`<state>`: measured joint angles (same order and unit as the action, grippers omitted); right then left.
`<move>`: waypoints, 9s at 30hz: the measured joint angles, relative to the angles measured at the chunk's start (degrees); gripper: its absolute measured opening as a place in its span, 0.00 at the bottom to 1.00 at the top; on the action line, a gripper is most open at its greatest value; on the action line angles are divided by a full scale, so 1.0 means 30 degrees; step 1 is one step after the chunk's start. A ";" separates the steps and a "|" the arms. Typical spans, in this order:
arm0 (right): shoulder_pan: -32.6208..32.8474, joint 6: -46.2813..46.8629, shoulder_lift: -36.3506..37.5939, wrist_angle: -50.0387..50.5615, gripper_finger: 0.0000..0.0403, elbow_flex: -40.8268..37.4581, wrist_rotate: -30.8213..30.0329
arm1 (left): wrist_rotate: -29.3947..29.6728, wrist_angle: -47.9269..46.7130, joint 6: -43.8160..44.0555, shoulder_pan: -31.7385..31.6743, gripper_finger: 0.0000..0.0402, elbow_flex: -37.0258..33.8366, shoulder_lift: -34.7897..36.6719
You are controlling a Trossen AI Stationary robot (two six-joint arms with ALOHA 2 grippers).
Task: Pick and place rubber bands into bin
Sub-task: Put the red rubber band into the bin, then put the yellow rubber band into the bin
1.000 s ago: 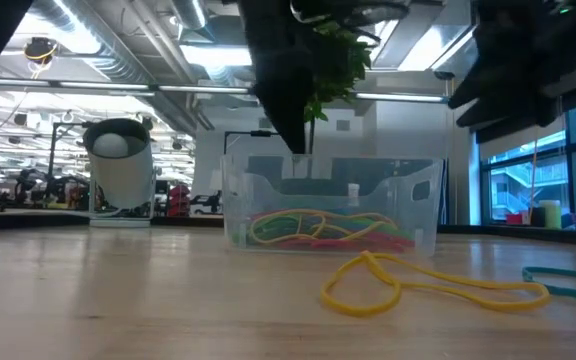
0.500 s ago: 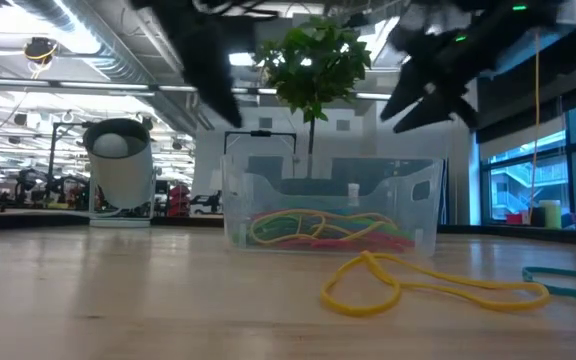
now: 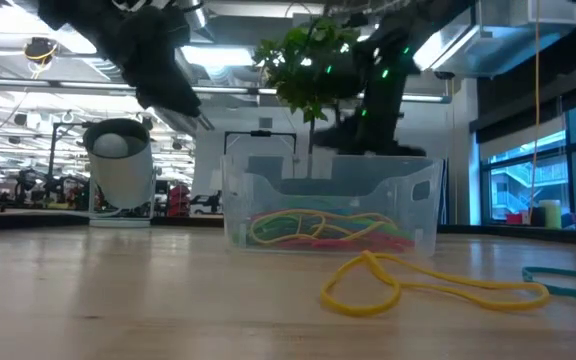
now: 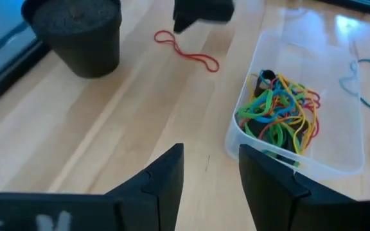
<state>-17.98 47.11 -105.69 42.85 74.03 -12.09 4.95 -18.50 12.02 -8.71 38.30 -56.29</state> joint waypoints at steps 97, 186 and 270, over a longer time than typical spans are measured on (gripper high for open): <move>0.9188 -0.6044 0.3728 -0.2040 0.49 -0.1824 0.1678 | 0.7341 0.0116 0.1970 0.6226 0.32 0.3124 -0.2798; 1.4474 0.1129 2.7895 -0.0192 0.30 -1.6621 0.0572 | 0.3365 -0.5344 0.9907 1.1278 0.13 1.9491 -2.0690; 1.4468 0.3206 2.7867 -0.2028 0.30 -1.9201 0.0397 | 0.8650 -1.5709 0.4731 0.6863 0.00 2.8666 -2.3032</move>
<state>25.42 56.73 -22.09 36.77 16.43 -10.90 30.90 -65.62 26.21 11.88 124.30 -125.38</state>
